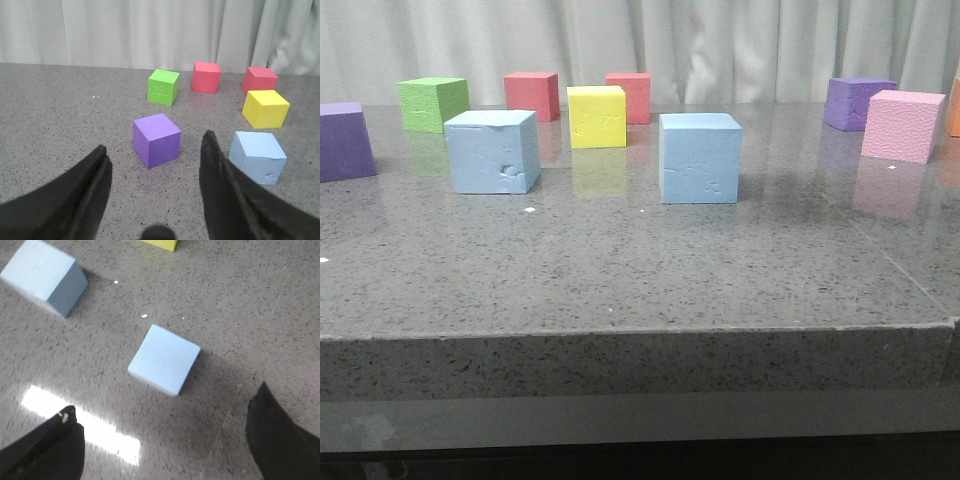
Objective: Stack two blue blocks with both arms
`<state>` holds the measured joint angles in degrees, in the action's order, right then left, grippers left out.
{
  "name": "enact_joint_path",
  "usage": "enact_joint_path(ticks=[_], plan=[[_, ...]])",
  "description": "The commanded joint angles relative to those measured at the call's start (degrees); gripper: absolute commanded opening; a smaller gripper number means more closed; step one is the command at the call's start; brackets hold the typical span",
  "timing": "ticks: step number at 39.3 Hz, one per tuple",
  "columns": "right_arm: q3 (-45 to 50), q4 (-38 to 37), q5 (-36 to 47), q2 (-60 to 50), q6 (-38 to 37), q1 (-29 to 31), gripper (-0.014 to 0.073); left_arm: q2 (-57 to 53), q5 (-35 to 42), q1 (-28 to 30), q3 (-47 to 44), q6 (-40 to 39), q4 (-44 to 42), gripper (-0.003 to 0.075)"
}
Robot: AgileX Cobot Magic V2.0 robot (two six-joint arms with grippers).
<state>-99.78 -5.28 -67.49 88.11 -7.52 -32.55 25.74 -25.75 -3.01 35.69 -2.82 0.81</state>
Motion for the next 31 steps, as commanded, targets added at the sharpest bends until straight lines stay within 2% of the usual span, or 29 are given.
enact_joint_path(ticks=[1, 8, 16, 23, 31], plan=[[6.14, -0.09, 7.02, -8.44, 2.37, 0.24, 0.0656, 0.72, 4.86, 0.16, 1.97, -0.28, 0.04, 0.0384], [23.04, -0.09, 17.83, -21.63, 2.49, 0.24, 0.0656, 0.72, 4.86, 0.16, 1.97, -0.28, 0.04, 0.0384], [36.64, -0.09, 24.78, -33.36, 1.56, 0.24, 0.0656, 0.72, 4.86, 0.16, 1.97, -0.28, 0.04, 0.0384], [45.20, -0.28, 28.64, -41.35, 1.36, 0.24, 0.0656, 0.72, 4.86, 0.16, 1.97, -0.28, 0.04, 0.0384], [49.37, -0.95, 29.65, -47.20, 1.36, 0.24, 0.0656, 0.72, 4.86, 0.16, 1.97, -0.28, 0.04, 0.0384]])
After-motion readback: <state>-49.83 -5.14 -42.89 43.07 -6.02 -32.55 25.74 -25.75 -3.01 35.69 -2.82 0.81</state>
